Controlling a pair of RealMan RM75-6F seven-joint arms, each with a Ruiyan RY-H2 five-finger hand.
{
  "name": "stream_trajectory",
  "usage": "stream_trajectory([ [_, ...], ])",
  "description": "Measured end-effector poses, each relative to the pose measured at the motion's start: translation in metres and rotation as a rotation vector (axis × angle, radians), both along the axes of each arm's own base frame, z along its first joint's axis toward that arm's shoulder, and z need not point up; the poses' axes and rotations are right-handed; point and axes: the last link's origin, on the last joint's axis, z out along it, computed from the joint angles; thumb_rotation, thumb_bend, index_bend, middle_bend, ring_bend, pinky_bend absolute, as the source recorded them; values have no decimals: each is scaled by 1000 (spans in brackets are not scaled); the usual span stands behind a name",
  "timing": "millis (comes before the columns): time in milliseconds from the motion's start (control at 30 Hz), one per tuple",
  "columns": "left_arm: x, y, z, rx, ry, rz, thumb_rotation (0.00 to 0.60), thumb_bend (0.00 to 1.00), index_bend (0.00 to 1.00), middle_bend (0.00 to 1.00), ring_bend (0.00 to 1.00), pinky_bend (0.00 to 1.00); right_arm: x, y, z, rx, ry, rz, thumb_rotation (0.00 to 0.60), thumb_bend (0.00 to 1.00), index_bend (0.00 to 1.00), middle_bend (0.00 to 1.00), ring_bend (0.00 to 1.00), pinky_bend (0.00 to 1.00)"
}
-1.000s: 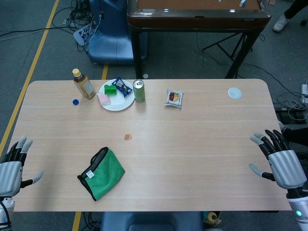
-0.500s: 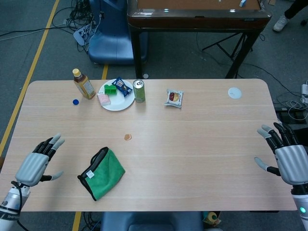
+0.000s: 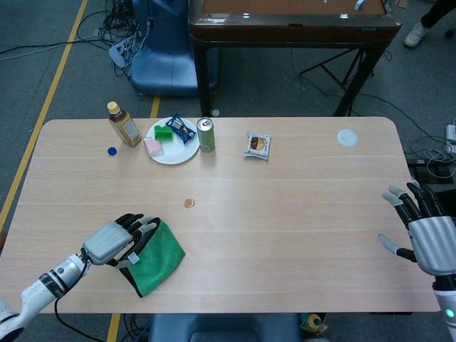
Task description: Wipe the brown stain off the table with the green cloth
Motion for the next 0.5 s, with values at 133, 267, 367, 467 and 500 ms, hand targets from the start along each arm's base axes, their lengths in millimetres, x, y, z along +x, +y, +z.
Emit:
stream_trajectory([
  [133, 3, 6, -15, -28, 48, -51, 600, 151, 68, 0, 0, 86, -1, 1, 0, -1, 0, -1, 600, 266, 207, 201, 88, 21],
  [267, 3, 8, -28, -29, 94, -94, 600, 151, 66, 0, 0, 86, -3, 2, 0, -1, -3, -10, 600, 265, 206, 201, 88, 21],
  [367, 1, 8, -40, -36, 118, -98, 600, 151, 66, 0, 0, 86, -5, 3, 0, -1, -5, -14, 600, 266, 207, 201, 88, 21],
  [467, -2, 9, -49, -42, 133, -90, 600, 151, 66, 0, 0, 86, -6, 3, 1, -3, -6, -17, 600, 265, 207, 201, 88, 21],
  [500, -3, 9, -51, -43, 136, -86, 600, 151, 66, 0, 0, 86, -7, 4, 1, -4, -7, -18, 600, 265, 207, 201, 88, 21],
])
